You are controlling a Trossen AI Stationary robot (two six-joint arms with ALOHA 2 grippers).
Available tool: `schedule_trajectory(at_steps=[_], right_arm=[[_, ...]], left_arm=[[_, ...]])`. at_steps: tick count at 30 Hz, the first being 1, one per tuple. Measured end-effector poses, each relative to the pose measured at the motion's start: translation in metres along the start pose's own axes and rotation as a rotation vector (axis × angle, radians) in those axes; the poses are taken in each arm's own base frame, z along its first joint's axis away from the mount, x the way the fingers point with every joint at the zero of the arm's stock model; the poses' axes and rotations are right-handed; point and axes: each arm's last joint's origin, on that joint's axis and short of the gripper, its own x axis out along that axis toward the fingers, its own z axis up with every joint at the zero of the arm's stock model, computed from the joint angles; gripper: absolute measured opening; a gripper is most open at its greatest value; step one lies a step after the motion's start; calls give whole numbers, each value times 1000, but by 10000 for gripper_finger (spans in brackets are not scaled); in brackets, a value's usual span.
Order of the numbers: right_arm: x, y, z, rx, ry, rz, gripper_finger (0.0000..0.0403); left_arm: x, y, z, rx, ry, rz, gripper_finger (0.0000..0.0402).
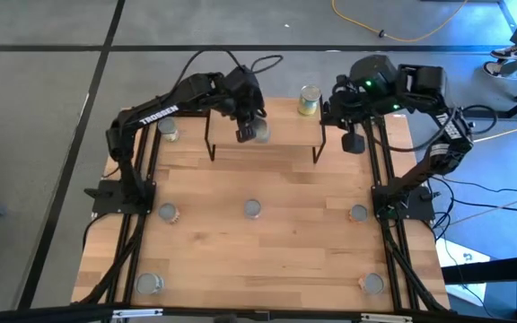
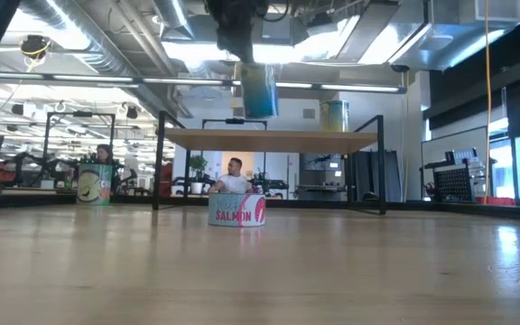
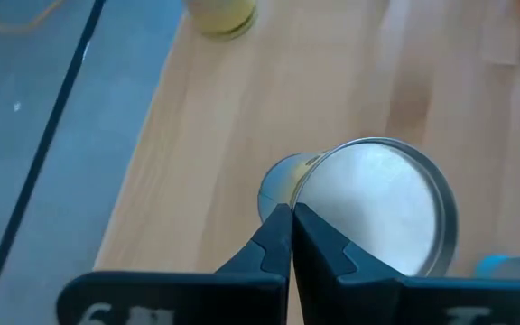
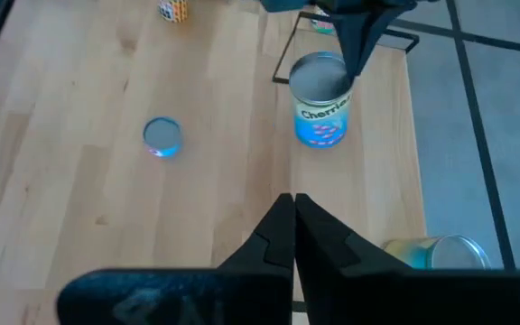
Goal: Pick and place cans onto a shelf
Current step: Put the canned cherries on the shelf
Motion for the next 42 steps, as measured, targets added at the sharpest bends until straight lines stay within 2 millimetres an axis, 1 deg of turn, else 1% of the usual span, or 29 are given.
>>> schedule_trajectory(at_steps=[4, 8, 16, 26, 29, 34, 42], right_arm=[[3, -3, 0, -1, 9, -4, 7], [3, -4, 0, 1, 9, -7, 7], [3, -4, 0, -3, 9, -6, 7], [3, -4, 0, -3, 10, -6, 7], [3, -4, 0, -3, 10, -6, 7], [3, -4, 0, -3, 9, -6, 7], [3, -4, 0, -3, 10, -6, 7]], left_arm=[[1, 16, -5, -55, 16, 21, 0], [0, 28, -13, -84, 75, 32, 0], [0, 43, -22, -121, 120, 48, 0], [11, 49, -28, -140, 180, 14, 0], [10, 50, -26, -138, 162, 34, 2], [11, 53, -23, -145, 148, 126, 11], [11, 52, -22, -150, 136, 127, 35]])
